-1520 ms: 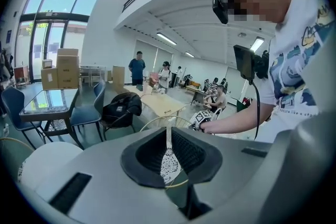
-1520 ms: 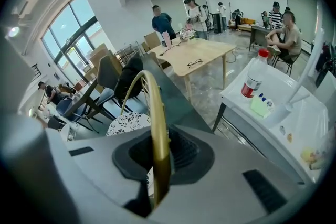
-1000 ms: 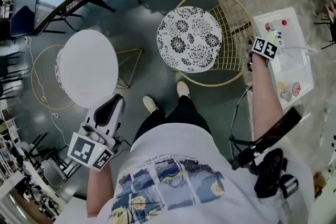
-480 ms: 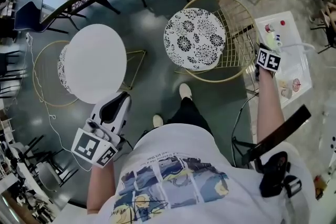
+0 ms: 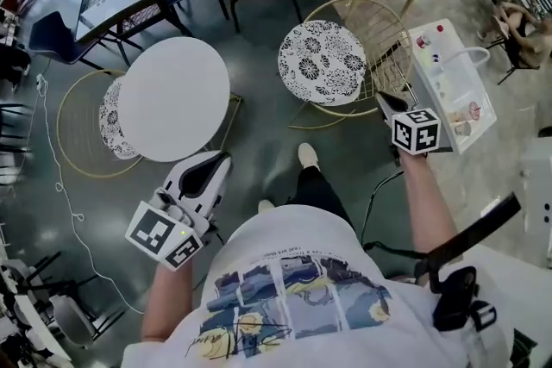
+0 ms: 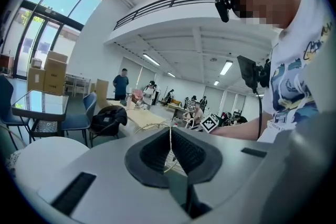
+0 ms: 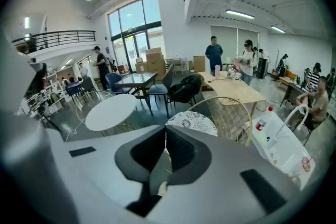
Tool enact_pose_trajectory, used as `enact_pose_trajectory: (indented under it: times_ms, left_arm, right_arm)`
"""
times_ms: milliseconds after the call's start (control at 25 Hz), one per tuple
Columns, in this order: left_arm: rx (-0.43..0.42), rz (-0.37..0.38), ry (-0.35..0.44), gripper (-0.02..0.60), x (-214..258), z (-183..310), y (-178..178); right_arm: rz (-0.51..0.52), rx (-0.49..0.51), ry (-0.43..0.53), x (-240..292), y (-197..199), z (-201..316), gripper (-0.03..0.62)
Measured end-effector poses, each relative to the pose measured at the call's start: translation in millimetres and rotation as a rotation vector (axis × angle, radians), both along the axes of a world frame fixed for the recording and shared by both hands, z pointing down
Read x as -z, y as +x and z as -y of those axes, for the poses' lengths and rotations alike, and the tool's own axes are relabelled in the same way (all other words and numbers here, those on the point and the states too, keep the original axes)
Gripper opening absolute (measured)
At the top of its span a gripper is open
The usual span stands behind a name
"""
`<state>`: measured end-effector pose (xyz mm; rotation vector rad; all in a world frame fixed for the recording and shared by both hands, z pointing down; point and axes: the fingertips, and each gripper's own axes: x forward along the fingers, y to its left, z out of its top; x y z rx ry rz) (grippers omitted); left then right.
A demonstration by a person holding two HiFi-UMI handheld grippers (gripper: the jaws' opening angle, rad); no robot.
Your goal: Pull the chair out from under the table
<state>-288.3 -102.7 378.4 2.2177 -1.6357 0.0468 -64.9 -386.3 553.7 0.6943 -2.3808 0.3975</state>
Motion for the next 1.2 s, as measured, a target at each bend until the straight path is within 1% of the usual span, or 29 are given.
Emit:
enact_pose_trajectory:
  times_ms: [80,160,240,320,400,520,640,760,840,1000,1200]
  left_arm:
    - [-0.023,-0.003,0.002,0.011,-1.4,-28.5,1.7]
    - [-0.067,-0.012,-0.003,0.011,-6.7,-49.7,6.0]
    - [-0.112,-0.017,-0.012,0.011,-14.2,-64.6,11.0]
    - [-0.137,-0.009,-0.027,0.009,-21.1,-80.0,16.8]
    - [-0.148,-0.003,-0.033,0.009,-24.0,-93.3,22.9]
    - [-0.165,-0.009,-0.038,0.009,-27.8,-104.5,36.9]
    - [-0.212,-0.018,-0.044,0.009,-33.6,-112.1,55.0]
    - [-0.277,-0.003,-0.052,0.009,-42.3,-113.0,77.0]
    - [-0.324,0.015,-0.058,0.009,-46.1,-113.1,97.7]
    - [-0.38,0.043,-0.056,0.009,-39.7,-112.1,151.9]
    - [-0.447,0.058,-0.037,0.009,-25.2,-114.3,222.9]
  right_arm:
    - [0.026,0.059,0.016,22.1,-17.6,-61.8,0.011]
    - [0.042,0.112,0.03,40.1,-30.8,-119.7,0.011]
    - [0.06,0.16,0.036,55.3,-42.5,-170.0,0.011]
    - [0.087,0.214,0.025,67.0,-55.8,-214.9,0.011]
    - [0.115,0.27,0.021,78.1,-68.0,-251.8,0.011]
    - [0.136,0.349,0.042,92.4,-77.9,-292.4,0.011]
    - [0.135,0.392,0.071,100.1,-77.1,-321.2,0.011]
    - [0.153,0.383,0.082,105.8,-65.7,-335.1,0.011]
    - [0.156,0.369,0.08,107.4,-49.8,-342.5,0.011]
    - [0.16,0.34,0.07,111.9,-1.7,-357.7,0.011]
    - [0.185,0.307,0.084,123.1,56.5,-372.1,0.011]
